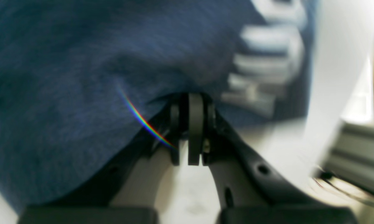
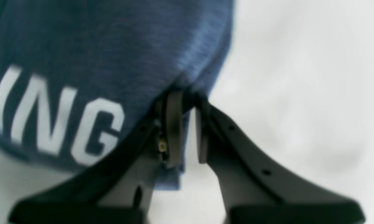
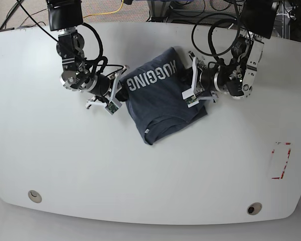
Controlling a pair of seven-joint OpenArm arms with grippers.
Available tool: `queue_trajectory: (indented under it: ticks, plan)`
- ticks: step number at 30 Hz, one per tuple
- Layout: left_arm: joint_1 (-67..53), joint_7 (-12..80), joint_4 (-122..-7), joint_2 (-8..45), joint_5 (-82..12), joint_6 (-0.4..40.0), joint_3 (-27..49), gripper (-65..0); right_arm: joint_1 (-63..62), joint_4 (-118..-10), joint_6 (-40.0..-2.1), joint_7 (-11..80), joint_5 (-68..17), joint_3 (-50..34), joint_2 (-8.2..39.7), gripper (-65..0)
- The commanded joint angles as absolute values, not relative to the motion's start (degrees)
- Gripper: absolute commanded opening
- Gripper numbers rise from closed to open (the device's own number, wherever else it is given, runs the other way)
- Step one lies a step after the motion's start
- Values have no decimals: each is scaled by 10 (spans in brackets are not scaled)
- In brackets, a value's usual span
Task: Layout the t-shirt on the table in an organized manner, then fold the t-shirt properly
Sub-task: 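Grasp the bundle's sides with both grippers and square it up, then release with the right gripper and grasp the bundle with the left gripper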
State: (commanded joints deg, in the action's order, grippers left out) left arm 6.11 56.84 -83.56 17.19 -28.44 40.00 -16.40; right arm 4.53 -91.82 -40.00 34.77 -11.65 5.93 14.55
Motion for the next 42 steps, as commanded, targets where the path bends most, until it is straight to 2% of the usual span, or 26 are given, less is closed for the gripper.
queue_trajectory:
  ticks: [9,14,18,22,28,30,34,42]
  plan:
    - [83,559,-822,209,-285,400,-154,-628,84,-970,-393,356,-118,60,145,-580]
    - [77,568,-874,212,-286,400,-139,-628,75,-1009,-393,404,-117,57,149,-582]
    - [71,597,-948,209,-286,400,-122,-628,75,-1068,-397,433,-117,21,151,-580]
    - [73,599,-1007,174,-284,400,-116,-628,68,-1124,-399,481,-117,-23,152,-579]
    - [87,591,-996,103,-271,400,-94,-628,42,-1151,-400,514,-118,-73,155,-579]
    - [87,556,-991,62,-234,356,-100,-628,29,-1149,-400,514,-118,-92,174,-579]
    - [77,477,-982,15,-155,285,-134,-628,24,-1149,-400,514,-117,-96,194,-579]
    - [39,288,-907,-63,-15,160,-206,-628,10,-1149,-400,514,-117,-97,199,-579]
